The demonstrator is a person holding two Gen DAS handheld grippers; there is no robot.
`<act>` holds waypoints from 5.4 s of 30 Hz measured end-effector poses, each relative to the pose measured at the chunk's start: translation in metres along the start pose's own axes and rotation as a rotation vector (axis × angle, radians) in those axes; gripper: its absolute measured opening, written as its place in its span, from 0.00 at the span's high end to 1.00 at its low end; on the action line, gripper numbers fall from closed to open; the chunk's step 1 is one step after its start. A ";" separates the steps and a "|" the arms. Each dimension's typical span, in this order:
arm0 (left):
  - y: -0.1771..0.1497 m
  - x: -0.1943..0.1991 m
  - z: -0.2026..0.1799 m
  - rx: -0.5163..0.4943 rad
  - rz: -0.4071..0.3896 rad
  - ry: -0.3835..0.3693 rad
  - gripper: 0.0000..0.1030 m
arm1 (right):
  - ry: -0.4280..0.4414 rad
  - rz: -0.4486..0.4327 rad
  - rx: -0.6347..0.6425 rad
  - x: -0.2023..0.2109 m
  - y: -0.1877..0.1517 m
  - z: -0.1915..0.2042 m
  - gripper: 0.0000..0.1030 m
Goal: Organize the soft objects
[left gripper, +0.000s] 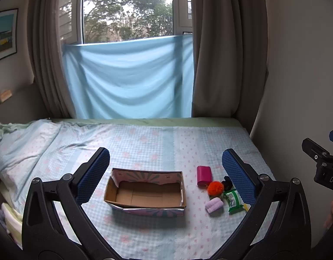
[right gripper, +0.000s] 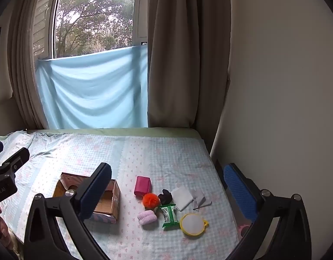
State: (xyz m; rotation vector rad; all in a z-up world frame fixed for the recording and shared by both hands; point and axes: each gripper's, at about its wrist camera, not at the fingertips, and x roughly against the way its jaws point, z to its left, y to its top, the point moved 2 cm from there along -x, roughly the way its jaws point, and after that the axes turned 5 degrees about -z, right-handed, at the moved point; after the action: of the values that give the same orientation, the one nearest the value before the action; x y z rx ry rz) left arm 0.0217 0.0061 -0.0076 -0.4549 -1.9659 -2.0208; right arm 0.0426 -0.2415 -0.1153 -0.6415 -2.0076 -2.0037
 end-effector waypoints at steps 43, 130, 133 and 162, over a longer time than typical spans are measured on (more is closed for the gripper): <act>0.000 -0.003 -0.002 0.008 -0.005 0.012 0.00 | 0.012 -0.018 0.005 0.002 0.001 0.005 0.00; -0.305 -0.531 -0.196 -0.196 0.897 -0.207 0.40 | -0.322 0.734 -0.505 -0.321 -0.335 -0.113 0.30; -0.304 -0.528 -0.200 -0.210 0.885 -0.215 0.45 | -0.302 0.721 -0.512 -0.318 -0.329 -0.111 0.47; -0.150 -0.362 -0.143 -0.066 0.662 -0.249 0.56 | -0.168 0.515 -0.428 -0.182 -0.155 -0.090 0.86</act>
State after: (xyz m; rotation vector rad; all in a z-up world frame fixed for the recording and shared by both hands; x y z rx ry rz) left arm 0.2845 -0.1374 -0.2976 -1.2347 -1.5678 -1.6510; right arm 0.1179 -0.3513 -0.3330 -1.2995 -1.2882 -2.0925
